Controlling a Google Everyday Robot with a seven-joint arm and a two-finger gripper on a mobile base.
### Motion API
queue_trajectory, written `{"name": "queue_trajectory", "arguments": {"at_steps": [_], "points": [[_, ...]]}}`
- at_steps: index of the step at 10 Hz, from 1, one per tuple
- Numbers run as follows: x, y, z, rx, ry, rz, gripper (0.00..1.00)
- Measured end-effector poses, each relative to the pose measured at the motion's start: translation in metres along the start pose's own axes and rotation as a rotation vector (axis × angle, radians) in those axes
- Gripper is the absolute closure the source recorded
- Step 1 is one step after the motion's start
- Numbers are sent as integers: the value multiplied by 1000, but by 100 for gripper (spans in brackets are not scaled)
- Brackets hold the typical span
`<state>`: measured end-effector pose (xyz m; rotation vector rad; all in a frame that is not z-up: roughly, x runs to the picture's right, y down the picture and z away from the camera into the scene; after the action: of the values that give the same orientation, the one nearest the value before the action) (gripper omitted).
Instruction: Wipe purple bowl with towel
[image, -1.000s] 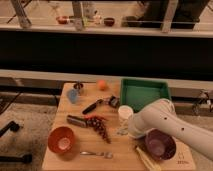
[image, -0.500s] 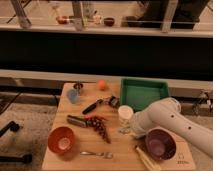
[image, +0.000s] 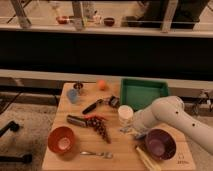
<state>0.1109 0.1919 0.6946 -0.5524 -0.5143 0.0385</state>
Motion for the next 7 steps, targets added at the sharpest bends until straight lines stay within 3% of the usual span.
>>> {"name": "queue_trajectory", "arguments": {"at_steps": [7], "points": [[13, -2, -3, -34, -40, 41, 100]]}}
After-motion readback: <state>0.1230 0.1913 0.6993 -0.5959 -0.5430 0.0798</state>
